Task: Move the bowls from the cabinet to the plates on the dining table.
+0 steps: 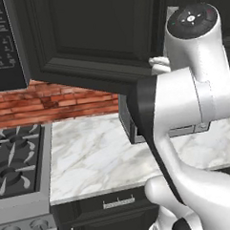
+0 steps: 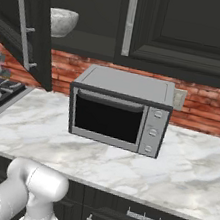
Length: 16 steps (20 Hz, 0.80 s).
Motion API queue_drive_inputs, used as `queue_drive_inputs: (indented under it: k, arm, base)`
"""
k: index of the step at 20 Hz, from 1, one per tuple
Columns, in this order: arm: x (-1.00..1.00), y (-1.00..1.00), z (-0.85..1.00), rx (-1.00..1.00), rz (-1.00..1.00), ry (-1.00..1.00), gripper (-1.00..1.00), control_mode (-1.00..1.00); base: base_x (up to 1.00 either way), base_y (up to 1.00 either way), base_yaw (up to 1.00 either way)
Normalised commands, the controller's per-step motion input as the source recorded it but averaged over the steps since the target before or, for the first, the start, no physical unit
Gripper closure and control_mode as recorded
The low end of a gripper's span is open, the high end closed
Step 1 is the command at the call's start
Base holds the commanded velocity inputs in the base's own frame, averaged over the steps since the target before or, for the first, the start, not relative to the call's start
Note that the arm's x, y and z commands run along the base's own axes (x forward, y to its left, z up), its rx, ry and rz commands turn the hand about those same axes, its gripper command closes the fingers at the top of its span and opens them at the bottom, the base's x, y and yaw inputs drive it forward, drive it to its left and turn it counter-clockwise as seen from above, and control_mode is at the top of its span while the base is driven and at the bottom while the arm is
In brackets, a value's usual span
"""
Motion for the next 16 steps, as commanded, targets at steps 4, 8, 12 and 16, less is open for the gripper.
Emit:
queue_drive_inputs:
  k: [4, 8, 12, 16]
  arm:
    - [-0.73, -0.63, 0.09, 0.08, 0.01, -0.1, -1.0, -1.0]
    - [-0.4, -0.61, 0.09, 0.04, 0.06, -0.09, -1.0, -1.0]
    - [-0.17, -0.65, 0.0, 0.0, 0.1, -0.05, -1.0, -1.0]
    - [0.02, -0.67, 0.0, 0.0, 0.11, 0.0, -1.0, -1.0]
  base:
    - [0.0, 0.0, 0.0]
    - [0.0, 0.0, 0.0]
    - [0.0, 0.0, 0.0]
    - [0.0, 0.0, 0.0]
